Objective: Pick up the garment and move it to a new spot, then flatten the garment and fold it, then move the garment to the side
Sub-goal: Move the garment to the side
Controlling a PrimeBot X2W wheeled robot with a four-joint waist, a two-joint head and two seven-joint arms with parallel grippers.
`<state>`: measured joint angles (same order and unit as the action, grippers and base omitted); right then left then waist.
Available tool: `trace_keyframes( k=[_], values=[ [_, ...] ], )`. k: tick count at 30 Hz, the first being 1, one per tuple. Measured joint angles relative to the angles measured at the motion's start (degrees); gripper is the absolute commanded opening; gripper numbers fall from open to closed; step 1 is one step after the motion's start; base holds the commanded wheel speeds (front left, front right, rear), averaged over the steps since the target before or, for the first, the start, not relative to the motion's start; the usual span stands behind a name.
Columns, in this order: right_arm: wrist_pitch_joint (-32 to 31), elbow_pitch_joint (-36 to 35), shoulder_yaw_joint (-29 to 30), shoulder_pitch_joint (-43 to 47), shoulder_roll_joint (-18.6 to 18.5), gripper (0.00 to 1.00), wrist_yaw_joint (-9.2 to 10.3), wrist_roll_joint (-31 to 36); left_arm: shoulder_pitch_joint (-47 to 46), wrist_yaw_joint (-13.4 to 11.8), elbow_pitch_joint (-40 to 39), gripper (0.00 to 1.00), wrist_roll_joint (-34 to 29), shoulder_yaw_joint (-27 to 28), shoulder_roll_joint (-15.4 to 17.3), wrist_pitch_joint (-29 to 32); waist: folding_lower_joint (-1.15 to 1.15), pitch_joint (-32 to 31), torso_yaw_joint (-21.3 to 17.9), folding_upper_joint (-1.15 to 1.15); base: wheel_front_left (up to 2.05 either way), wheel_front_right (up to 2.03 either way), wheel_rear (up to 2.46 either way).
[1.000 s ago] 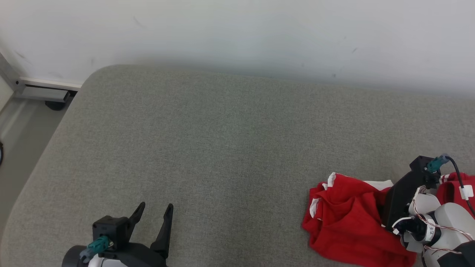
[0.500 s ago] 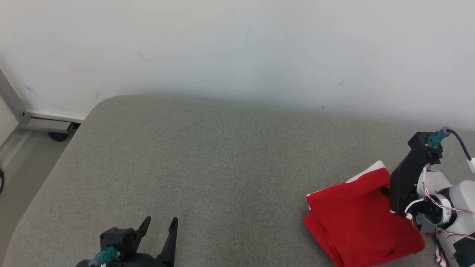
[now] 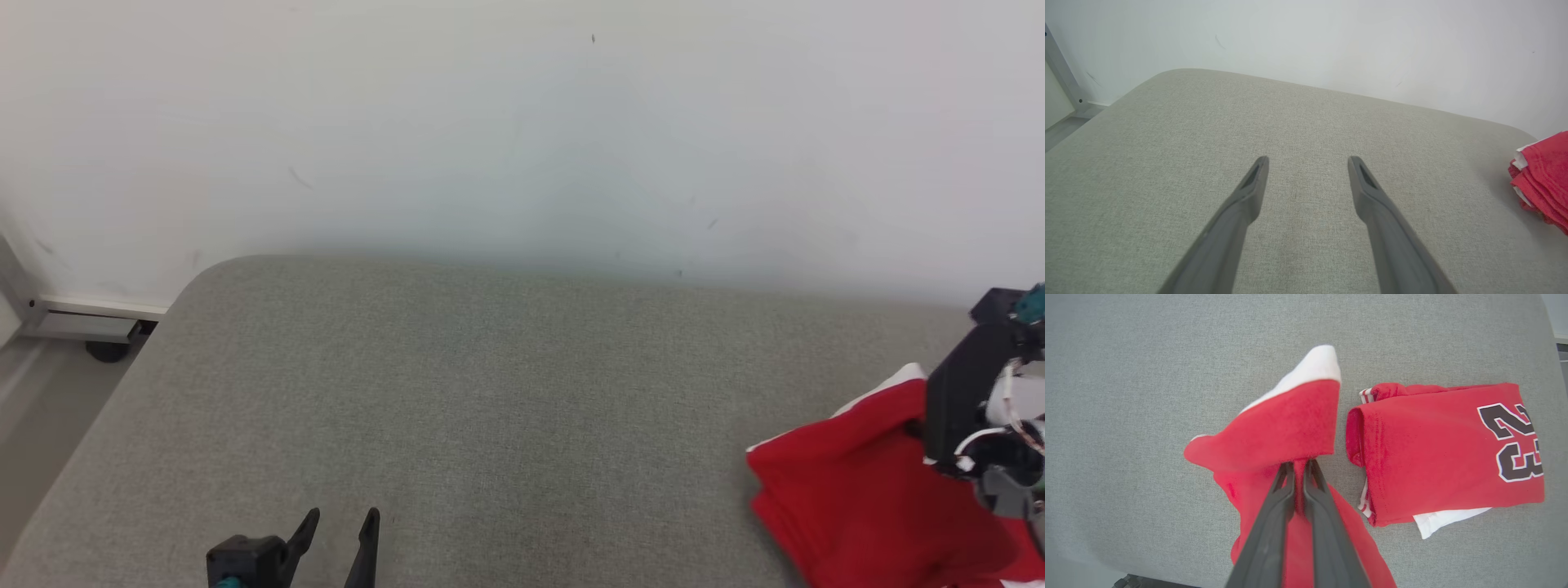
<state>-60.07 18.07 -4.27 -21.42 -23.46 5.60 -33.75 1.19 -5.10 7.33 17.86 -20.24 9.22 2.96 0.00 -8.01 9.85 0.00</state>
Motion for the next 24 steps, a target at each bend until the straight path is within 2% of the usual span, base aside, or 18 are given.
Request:
trace_keyframes(
  k=[7,20,24],
  values=[
    [-1.01,-1.71,3.46,0.08,-2.57,0.00,1.04,1.59,0.92,0.02,-1.60,1.00,-0.01,-0.33,0.21,-0.02,0.00,1.08,-1.14,0.00,0.00,0.00,0.00],
    [-1.10,-2.97,8.95,2.07,-2.81,0.00,1.53,4.02,0.40,0.62,-2.86,1.00,-0.19,-0.70,1.97,1.07,0.00,4.74,-2.52,0.00,0.00,0.00,0.00],
    [-0.38,-2.71,13.02,1.99,-2.80,0.00,1.53,7.34,-0.53,0.67,-3.92,1.00,-0.59,-0.87,2.32,1.56,0.00,5.90,-2.92,0.00,0.00,0.00,0.00]
  ],
)
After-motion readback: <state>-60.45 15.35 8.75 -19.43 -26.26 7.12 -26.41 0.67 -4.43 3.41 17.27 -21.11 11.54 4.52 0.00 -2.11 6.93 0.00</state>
